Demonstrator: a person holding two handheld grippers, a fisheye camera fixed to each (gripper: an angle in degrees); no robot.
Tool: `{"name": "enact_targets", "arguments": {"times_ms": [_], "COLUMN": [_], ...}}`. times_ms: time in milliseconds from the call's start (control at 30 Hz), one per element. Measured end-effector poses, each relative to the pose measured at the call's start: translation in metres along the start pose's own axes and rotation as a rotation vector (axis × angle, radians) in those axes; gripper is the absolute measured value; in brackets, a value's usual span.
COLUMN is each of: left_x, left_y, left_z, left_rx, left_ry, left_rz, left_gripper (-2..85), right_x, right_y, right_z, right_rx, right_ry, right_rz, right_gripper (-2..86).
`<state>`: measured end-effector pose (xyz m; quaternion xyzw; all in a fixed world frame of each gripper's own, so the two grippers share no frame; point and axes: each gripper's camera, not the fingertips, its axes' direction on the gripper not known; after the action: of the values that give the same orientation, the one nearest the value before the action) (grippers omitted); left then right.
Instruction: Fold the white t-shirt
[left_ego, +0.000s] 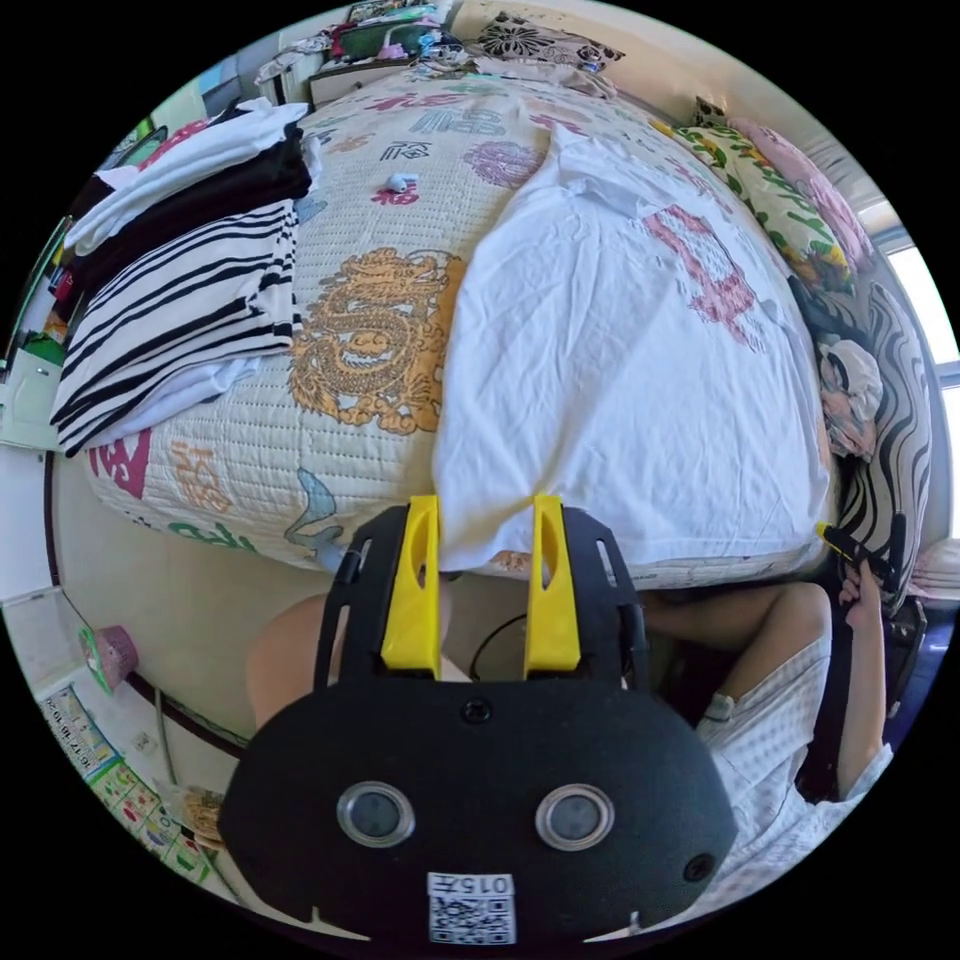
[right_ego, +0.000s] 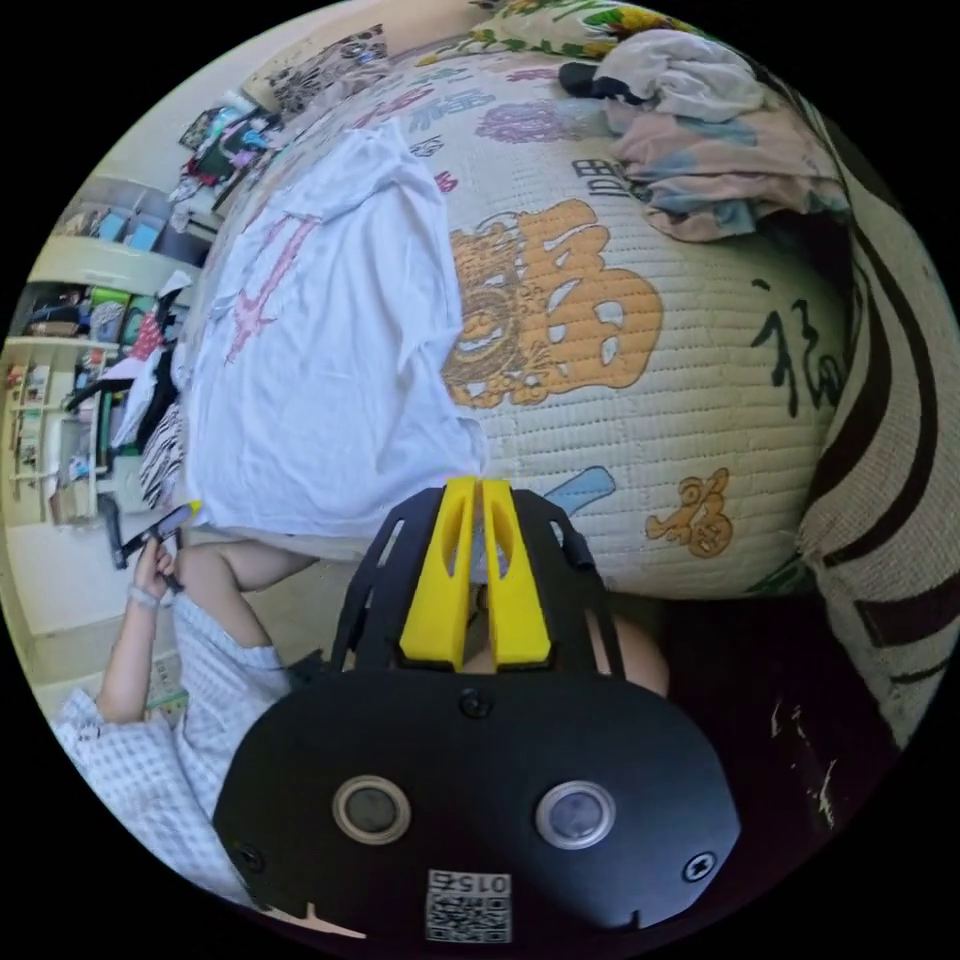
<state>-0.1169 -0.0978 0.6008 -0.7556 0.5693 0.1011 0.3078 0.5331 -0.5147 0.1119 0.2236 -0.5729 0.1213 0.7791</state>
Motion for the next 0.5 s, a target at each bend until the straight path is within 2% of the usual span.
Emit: {"name": "enact_targets", "arguments": {"times_ms": [67,133,233,367,433,500], "left_x": [-0.002,-0.003,-0.014,-0.035,-0.039,-0.04], "left_y": [-0.005,-0.007,-0.005,0.007,0.01,0.011], "left_z": [-0.003,-0.008,-0.021,-0.051,-0.061,-0.068], "left_rx": [-0.026,-0.053,-0.052,0.034,0.041,0.029], "left_ry": [0.013,0.024,0.138,0.293,0.307,0.283], "left_rz": [0.008,0.033,0.061,0.013,0.024,0.044], "left_gripper": [6.8,1.5,0.3,0.0,-0.1,-0.1], "right_x": [-0.001,-0.001,0.001,0.004,0.0,-0.015], "right_y": [0.007,0.016,0.033,0.051,0.054,0.054], "right_z": [-0.009,-0.019,-0.038,-0.065,-0.072,-0.074], "right_rx": [-0.006,0.002,0.036,0.093,0.1,0.048], "right_ry": [-0.106,-0.121,-0.114,-0.172,-0.177,-0.075], "right_rz": [-0.025,-0.026,-0.023,0.002,-0.001,-0.042], "right_gripper": [-0.2,-0.7,-0.9,-1.0,-1.0,-1.0]}}
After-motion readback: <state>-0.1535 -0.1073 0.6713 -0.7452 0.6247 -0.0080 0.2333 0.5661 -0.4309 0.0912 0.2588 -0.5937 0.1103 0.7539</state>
